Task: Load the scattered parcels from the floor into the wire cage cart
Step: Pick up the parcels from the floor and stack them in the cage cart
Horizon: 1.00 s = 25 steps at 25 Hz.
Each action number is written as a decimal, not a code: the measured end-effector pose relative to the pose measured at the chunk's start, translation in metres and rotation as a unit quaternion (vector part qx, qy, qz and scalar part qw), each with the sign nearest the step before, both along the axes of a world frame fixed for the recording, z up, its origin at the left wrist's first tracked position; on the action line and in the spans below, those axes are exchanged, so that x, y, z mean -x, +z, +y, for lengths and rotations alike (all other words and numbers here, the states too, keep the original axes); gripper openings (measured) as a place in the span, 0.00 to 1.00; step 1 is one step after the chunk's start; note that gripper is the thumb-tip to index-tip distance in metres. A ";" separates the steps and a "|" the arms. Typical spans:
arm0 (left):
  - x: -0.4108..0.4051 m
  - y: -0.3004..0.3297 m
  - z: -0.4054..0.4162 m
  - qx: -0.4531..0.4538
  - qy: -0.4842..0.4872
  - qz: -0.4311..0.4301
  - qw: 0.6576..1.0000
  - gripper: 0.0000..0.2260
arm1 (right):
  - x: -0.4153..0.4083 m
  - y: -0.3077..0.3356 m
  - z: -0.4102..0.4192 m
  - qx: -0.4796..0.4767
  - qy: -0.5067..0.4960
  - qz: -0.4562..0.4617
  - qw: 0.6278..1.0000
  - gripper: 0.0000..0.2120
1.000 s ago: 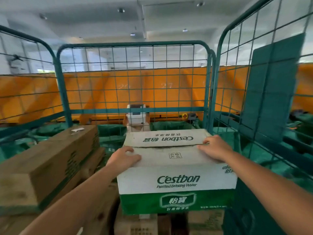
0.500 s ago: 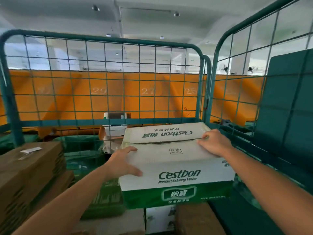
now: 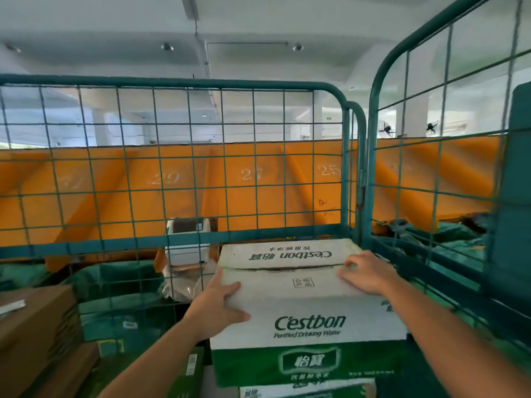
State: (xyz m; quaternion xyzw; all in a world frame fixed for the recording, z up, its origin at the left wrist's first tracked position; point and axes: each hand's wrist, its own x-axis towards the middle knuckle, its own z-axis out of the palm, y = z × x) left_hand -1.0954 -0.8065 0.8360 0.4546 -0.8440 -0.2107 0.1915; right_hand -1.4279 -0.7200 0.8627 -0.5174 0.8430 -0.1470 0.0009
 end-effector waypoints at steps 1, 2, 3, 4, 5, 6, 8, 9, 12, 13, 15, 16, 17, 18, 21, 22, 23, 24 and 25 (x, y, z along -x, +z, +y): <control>0.005 0.001 -0.009 -0.005 0.002 0.005 1.000 0.38 | 0.005 -0.001 -0.007 0.002 -0.002 0.013 1.000 0.23; 0.009 0.003 -0.017 -0.011 0.007 0.007 1.000 0.38 | 0.006 0.001 -0.012 0.023 0.001 0.048 0.999 0.23; 0.013 0.004 -0.024 -0.013 0.014 0.001 1.000 0.38 | 0.003 0.003 -0.016 0.057 0.008 0.092 0.994 0.22; 0.017 0.004 -0.028 -0.009 0.021 -0.007 1.000 0.38 | -0.001 0.005 -0.019 0.099 0.019 0.117 0.988 0.21; 0.022 0.002 -0.032 -0.001 0.025 -0.014 1.000 0.37 | -0.007 0.005 -0.020 0.132 0.043 0.112 0.984 0.21; 0.026 0.001 -0.035 0.008 0.025 -0.020 0.999 0.37 | -0.013 0.001 -0.019 0.132 0.078 0.093 0.984 0.22; 0.034 0.002 -0.042 0.014 0.025 -0.019 0.999 0.37 | -0.018 -0.013 -0.017 0.057 0.150 0.124 0.979 0.30; 0.038 0.003 -0.046 0.012 0.024 -0.016 0.999 0.38 | -0.013 -0.021 -0.020 0.009 0.162 0.171 0.972 0.35; 0.051 0.006 -0.059 0.022 0.020 -0.031 0.999 0.39 | 0.005 -0.026 -0.034 -0.024 0.131 0.205 0.970 0.41; 0.057 0.007 -0.062 0.027 0.024 -0.045 0.998 0.39 | 0.009 -0.025 -0.039 -0.023 0.121 0.197 0.973 0.41; 0.067 0.010 -0.069 0.044 0.033 -0.086 0.995 0.42 | 0.016 -0.027 -0.051 -0.012 0.110 0.185 0.977 0.42; 0.071 0.011 -0.072 0.056 0.037 -0.114 0.991 0.44 | 0.019 -0.028 -0.055 -0.008 0.106 0.184 0.977 0.42; 0.076 0.013 -0.077 0.066 0.042 -0.136 0.988 0.45 | 0.022 -0.029 -0.059 -0.002 0.102 0.184 0.978 0.42; 0.080 0.014 -0.082 0.074 0.046 -0.150 0.985 0.46 | 0.026 -0.030 -0.063 0.002 0.095 0.182 0.979 0.43; 0.092 0.012 -0.095 0.086 0.054 -0.146 0.984 0.46 | 0.030 -0.032 -0.074 0.010 0.057 0.188 0.981 0.46; 0.094 0.010 -0.098 0.085 0.057 -0.137 0.985 0.46 | 0.030 -0.034 -0.078 0.013 0.046 0.190 0.981 0.47; 0.095 0.008 -0.100 0.085 0.060 -0.126 0.987 0.46 | 0.030 -0.036 -0.081 0.019 0.040 0.190 0.981 0.48; 0.095 0.007 -0.102 0.087 0.064 -0.118 0.987 0.46 | 0.030 -0.036 -0.083 0.024 0.038 0.185 0.982 0.49; 0.096 0.006 -0.104 0.087 0.066 -0.116 0.987 0.46 | 0.031 -0.037 -0.084 0.026 0.039 0.179 0.983 0.49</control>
